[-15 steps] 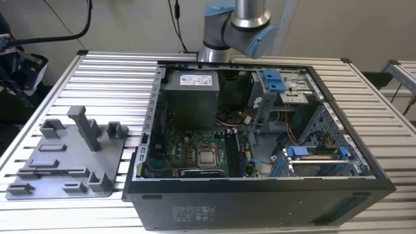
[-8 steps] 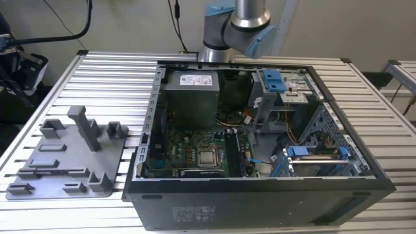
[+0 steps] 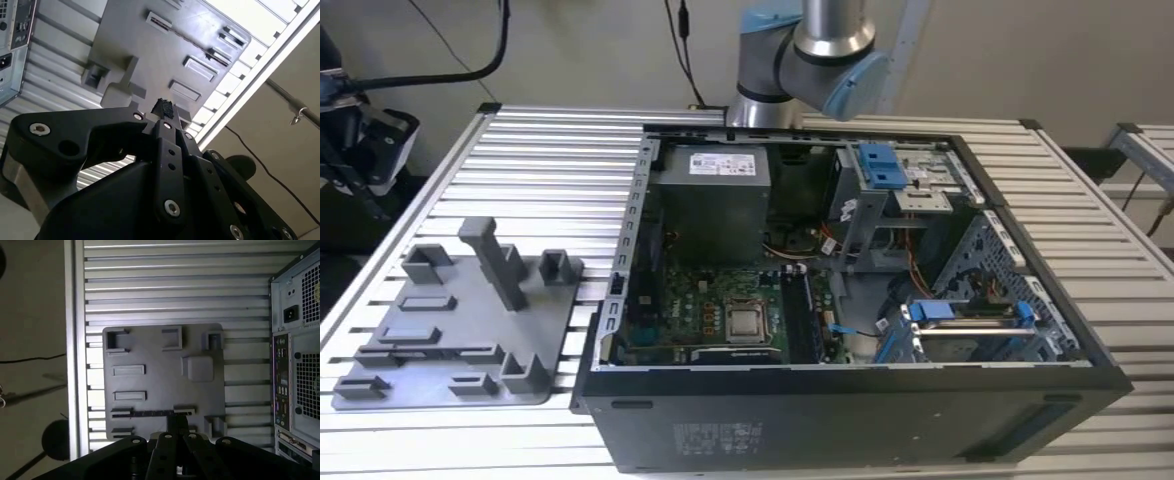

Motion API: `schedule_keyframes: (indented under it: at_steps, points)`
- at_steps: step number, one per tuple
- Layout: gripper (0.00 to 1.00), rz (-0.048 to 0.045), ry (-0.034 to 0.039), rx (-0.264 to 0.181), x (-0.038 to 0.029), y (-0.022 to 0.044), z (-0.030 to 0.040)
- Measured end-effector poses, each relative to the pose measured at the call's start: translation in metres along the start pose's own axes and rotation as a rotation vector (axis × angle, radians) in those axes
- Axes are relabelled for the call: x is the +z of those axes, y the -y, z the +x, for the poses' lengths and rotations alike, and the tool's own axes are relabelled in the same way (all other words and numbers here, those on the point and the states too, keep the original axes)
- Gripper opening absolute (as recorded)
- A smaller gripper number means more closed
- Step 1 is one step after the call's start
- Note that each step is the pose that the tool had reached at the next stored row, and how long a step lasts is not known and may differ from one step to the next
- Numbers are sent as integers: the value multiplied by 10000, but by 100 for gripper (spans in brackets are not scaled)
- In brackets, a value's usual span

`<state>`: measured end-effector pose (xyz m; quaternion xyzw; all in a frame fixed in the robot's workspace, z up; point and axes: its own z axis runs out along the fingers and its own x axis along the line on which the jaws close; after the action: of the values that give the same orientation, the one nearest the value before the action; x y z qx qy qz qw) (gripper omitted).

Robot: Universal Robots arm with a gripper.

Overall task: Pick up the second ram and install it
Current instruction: 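Pick up the second ram and move it above second insertion slot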

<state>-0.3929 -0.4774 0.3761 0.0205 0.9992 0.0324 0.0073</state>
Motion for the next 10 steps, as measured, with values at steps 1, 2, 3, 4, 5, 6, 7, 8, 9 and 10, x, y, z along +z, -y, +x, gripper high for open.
schedule_keyframes:
  at_steps: [1, 2, 3, 4, 5, 6, 7, 8, 9, 10]
  points:
    - [11, 0, -3, -44, 0, 0, 0]
    - [11, 0, -7, -94, 0, 0, 0]
    - [11, -1, -9, -138, 0, 0, 0]
    - [11, -2, -12, -182, 0, 0, 0]
    - [11, -3, -14, -224, 0, 0, 0]
    - [11, -4, -17, -271, 0, 0, 0]
    - [11, -4, -21, -316, 0, 0, 0]
    - [11, -4, -25, -371, -1, 0, 0]
    - [11, -5, -29, -428, -1, 0, 0]
    - [11, -6, -32, -481, 0, 0, 0]
